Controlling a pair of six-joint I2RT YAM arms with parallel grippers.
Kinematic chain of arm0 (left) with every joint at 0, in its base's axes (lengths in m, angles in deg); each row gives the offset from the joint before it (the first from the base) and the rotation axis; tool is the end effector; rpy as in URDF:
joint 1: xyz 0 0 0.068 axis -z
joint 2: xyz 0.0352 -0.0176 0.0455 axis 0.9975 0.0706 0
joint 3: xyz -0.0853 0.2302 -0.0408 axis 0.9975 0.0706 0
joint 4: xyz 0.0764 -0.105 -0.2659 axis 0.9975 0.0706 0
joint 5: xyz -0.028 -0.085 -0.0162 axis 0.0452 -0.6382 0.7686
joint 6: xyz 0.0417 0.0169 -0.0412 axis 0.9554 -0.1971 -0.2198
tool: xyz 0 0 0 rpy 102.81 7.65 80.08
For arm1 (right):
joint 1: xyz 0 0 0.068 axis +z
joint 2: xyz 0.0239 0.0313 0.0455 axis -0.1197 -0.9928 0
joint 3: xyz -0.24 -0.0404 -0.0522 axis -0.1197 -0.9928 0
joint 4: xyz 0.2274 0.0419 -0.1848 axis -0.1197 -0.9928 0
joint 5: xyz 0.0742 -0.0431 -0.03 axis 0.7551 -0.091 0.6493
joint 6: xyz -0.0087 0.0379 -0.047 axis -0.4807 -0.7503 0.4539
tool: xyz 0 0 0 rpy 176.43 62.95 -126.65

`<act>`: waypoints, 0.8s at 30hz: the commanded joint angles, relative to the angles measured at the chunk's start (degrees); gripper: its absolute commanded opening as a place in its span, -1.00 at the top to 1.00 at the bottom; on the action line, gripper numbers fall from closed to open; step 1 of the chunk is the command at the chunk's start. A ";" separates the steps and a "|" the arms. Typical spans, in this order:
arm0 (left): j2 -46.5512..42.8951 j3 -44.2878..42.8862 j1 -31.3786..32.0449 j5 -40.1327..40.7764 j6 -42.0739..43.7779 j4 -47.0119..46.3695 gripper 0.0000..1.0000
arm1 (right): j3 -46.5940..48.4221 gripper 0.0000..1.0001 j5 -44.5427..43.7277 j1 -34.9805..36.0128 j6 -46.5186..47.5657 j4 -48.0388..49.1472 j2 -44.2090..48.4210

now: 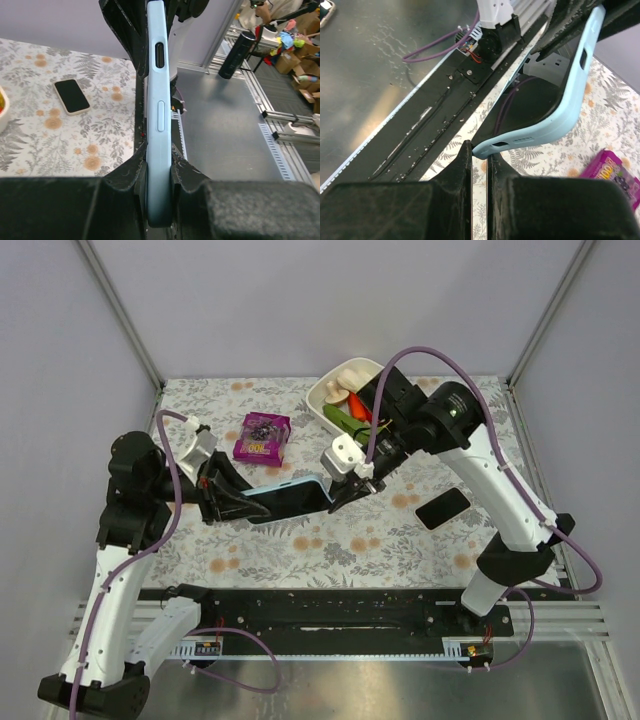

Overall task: Take the phone out of the phone case
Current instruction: Remove the phone case from the phone.

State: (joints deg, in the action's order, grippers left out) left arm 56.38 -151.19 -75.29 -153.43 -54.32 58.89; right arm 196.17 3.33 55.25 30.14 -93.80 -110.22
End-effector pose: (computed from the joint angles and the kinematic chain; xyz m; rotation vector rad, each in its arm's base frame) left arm 0.1786 -0.0798 0.4138 1.1495 1.3653 -1.4349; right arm 0.1741 0.2533 0.4743 -2.0834 0.8023 1.0358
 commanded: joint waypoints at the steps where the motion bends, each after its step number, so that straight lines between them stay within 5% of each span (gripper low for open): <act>1: 2.39 0.59 2.27 -1.47 -1.43 2.31 1.00 | -3.61 1.00 11.87 4.88 9.83 -6.65 -1.19; 9: 3.27 0.23 1.91 0.82 -0.99 2.66 1.00 | -7.93 1.00 11.26 6.11 12.03 -6.65 -0.83; 24: 2.92 -0.64 2.26 2.13 2.07 6.42 1.00 | -2.13 1.00 8.54 6.64 6.95 -5.60 -5.32</act>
State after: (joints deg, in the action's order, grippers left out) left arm 58.35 -150.71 -75.36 -160.42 -55.54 63.96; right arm 190.31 6.30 59.54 34.91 -93.83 -109.30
